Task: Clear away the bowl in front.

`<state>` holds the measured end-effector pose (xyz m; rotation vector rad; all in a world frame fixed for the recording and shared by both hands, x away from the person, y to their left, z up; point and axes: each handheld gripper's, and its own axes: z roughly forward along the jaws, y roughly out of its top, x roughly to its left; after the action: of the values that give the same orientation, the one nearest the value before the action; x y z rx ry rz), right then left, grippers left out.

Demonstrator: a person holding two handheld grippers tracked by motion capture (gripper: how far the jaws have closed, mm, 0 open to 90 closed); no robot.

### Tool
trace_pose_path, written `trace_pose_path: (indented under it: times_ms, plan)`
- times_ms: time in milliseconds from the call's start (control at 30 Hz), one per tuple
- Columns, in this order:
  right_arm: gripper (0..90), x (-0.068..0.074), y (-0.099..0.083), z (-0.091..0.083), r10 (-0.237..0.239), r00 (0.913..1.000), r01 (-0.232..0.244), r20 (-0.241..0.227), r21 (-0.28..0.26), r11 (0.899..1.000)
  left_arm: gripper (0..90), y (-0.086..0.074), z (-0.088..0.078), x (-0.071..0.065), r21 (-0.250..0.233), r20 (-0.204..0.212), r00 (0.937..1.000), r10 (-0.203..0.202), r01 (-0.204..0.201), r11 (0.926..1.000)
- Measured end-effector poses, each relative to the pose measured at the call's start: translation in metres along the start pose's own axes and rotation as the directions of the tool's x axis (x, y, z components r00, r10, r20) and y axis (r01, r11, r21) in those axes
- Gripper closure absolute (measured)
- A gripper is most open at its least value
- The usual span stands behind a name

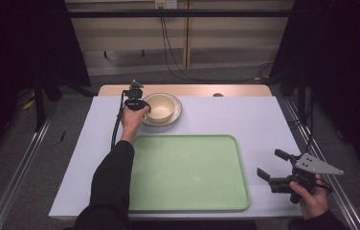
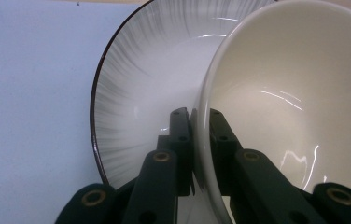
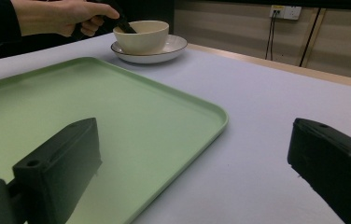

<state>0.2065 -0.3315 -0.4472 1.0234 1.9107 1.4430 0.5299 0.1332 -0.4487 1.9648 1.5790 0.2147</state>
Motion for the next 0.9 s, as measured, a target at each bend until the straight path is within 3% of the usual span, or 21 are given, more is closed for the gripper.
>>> trace_pose_path:
  times_ms: [100,133,233,333,500,633,667,900]
  plan:
    - [2.1,0.0,0.0,0.0,0.0,1.0,0.0,-0.001,-0.001,1.0,83.7,-0.001,-0.001,0.001,-0.022,0.004,0.9995,-0.031,0.031,0.9993]
    - [2.1,0.0,0.0,0.0,0.002,1.0,-0.002,-0.001,-0.005,1.0,83.8,-0.001,-0.001,0.003,-0.029,0.019,0.9982,-0.057,0.057,0.9979]
    - [2.1,0.0,0.0,0.0,0.002,1.0,-0.002,0.003,-0.006,1.0,83.8,-0.001,-0.003,0.005,-0.033,0.041,0.9959,-0.08,0.082,0.9961]
    - [2.1,0.0,0.0,0.0,0.0,1.0,0.0,-0.002,-0.003,1.0,83.2,0.0,-0.008,0.003,-0.032,0.049,0.998,-0.04,0.042,0.9986]
    - [2.1,0.0,0.0,0.0,0.003,1.0,-0.003,0.002,-0.007,1.0,83.1,-0.001,-0.01,0.005,-0.039,0.035,0.997,-0.069,0.07,0.9967]
    - [2.1,0.0,0.0,0.0,0.006,1.0,-0.006,0.003,-0.009,1.0,82.5,-0.001,-0.012,0.006,-0.058,0.04,0.9961,-0.078,0.08,0.9951]
    - [2.1,0.0,0.0,0.0,0.006,1.0,-0.006,0.004,-0.01,1.0,82.4,-0.001,-0.014,0.007,-0.046,0.042,0.9974,-0.059,0.061,0.9971]
    - [2.1,0.0,0.0,-0.001,0.004,1.0,-0.004,0.003,-0.01,1.0,82.6,0.001,-0.02,0.01,-0.068,0.049,0.9955,-0.081,0.084,0.9942]
